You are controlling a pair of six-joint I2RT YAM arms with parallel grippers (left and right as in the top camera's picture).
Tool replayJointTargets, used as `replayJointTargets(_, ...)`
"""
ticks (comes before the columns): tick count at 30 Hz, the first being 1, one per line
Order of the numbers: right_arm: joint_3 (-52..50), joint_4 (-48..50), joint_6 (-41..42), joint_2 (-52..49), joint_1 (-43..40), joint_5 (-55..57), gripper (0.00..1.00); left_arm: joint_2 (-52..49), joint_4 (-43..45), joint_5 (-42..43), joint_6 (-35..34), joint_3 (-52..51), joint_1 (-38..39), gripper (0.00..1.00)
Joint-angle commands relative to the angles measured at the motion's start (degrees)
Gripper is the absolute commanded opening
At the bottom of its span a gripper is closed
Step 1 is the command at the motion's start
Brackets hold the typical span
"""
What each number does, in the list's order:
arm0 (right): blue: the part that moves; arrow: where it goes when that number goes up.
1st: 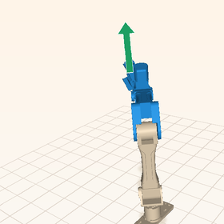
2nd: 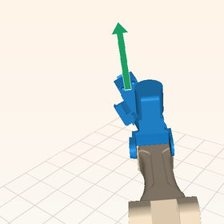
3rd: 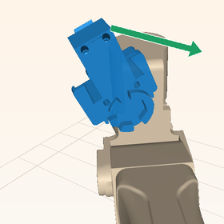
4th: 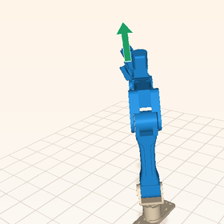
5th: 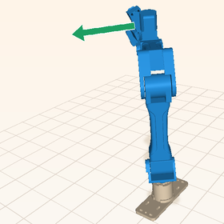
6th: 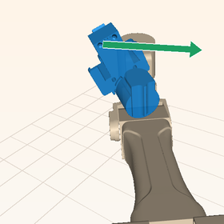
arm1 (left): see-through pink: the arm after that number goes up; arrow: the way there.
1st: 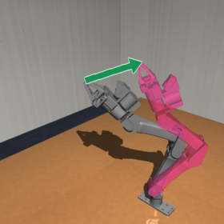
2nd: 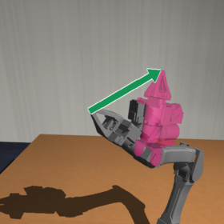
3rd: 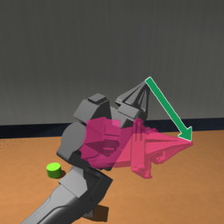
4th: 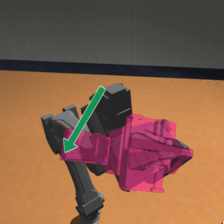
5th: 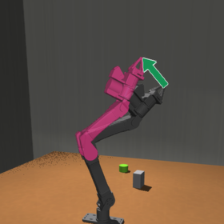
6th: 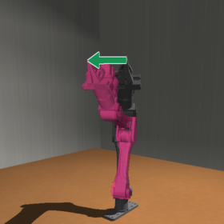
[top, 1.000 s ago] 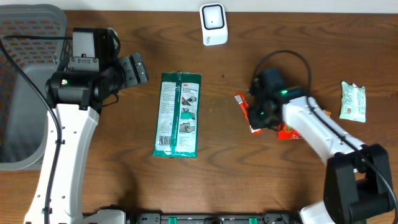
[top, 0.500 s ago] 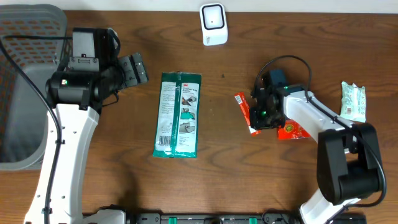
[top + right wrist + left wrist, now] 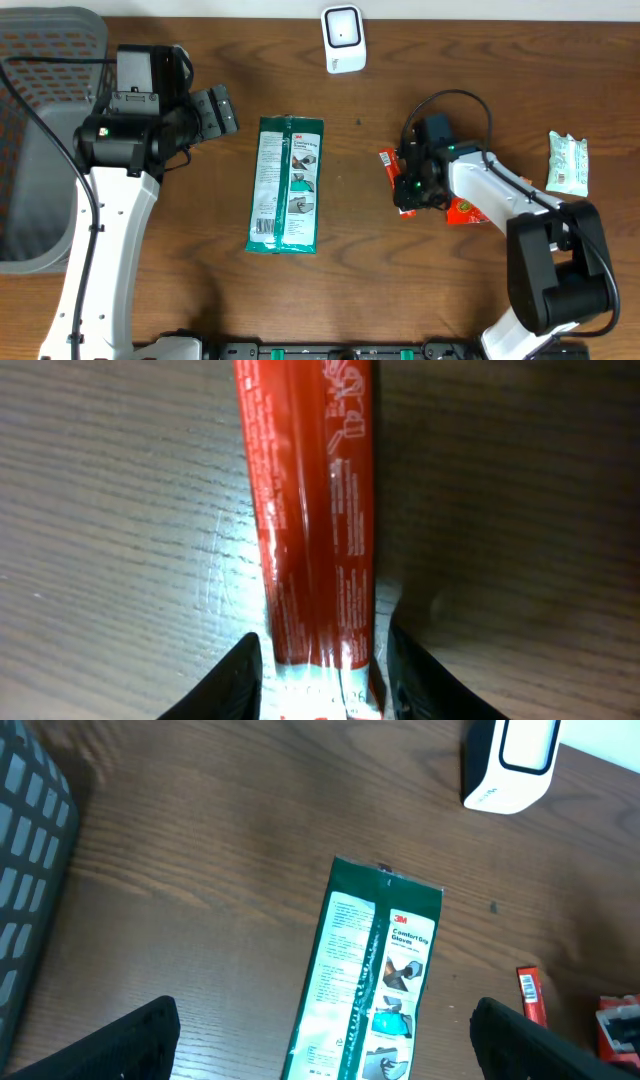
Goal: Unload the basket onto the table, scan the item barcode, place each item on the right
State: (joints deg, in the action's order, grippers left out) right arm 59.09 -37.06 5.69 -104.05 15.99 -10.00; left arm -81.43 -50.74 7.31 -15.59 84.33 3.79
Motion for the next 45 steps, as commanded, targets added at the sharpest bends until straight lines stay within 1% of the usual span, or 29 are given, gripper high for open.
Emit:
replayJointTargets(1,-4.7,1.6,4.3,-2.2,1.9,5.5,0.31,0.1,0.0,-0.3,0.5,0.0,-0.2,0.93)
replayJointTargets(6,-4.6,2.1,4.3,-2.1,2.5,5.6,0.31,0.1,0.0,-0.3,0.6,0.0,-0.2,0.93)
replayJointTargets(11,-1.0,-1.4,4.3,-1.6,2.1,3.6,0.40,0.1,0.0,-0.3,0.6,0.0,-0.2,0.93)
replayJointTargets(15,0.8,-2.9,3.4,-1.6,1.4,3.7,0.42,0.1,0.0,-0.3,0.6,0.0,-0.2,0.93)
replayJointTargets(23,0.8,-4.3,3.1,-1.6,-0.2,1.2,0.41,0.1,0.0,-0.3,0.6,0.0,-0.2,0.93)
replayJointTargets(25,0.8,-4.1,1.6,-1.6,-0.7,-1.4,0.39,0.1,0.0,-0.3,0.6,0.0,-0.2,0.93)
replayJointTargets(28,0.8,-4.3,-0.2,-1.6,-1.2,-5.5,0.40,0.1,0.0,-0.3,0.5,0.0,-0.2,0.93)
replayJointTargets(31,0.8,-4.5,-0.2,-1.6,-2.0,-4.6,0.39,0.1,0.0,-0.3,0.5,0.0,-0.2,0.93)
replayJointTargets(33,0.8,-4.2,-0.2,-1.6,-2.4,-2.8,0.35,0.1,0.0,-0.3,0.6,0.0,-0.2,0.93)
replayJointTargets(35,0.8,-4.2,-0.1,-1.6,-2.5,-1.4,0.34,0.1,0.0,-0.3,0.6,0.0,-0.2,0.93)
replayJointTargets(45,0.1,-3.7,0.0,-1.6,-2.6,-1.5,0.33,0.1,0.0,-0.3,0.6,0.0,-0.2,0.93)
